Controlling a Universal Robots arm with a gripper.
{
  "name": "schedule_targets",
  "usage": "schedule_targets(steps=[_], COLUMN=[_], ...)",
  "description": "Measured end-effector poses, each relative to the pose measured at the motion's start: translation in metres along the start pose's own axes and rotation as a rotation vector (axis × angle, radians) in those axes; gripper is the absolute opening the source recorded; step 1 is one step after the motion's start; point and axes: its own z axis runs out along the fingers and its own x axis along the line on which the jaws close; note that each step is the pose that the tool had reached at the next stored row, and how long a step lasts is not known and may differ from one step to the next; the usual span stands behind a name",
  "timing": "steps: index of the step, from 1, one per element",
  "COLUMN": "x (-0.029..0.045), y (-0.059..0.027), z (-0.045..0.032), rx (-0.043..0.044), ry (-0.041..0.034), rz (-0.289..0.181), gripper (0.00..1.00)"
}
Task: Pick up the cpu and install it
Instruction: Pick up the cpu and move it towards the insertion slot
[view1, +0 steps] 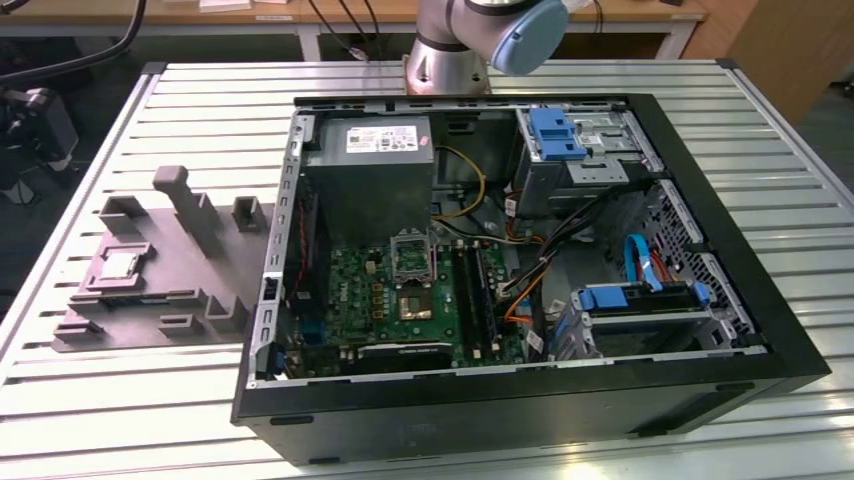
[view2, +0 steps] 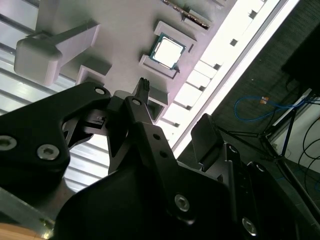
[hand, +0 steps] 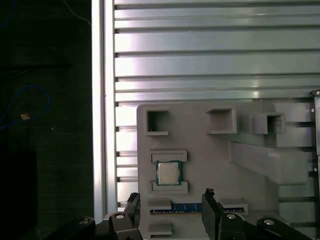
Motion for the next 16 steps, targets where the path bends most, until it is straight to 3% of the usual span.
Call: schedule_targets(steps=[16], x=[0.0000], y=[-0.0002], z=[0.0042], rx=[0.0000], ry=[0.0001], rz=[0.000], gripper=[0.60])
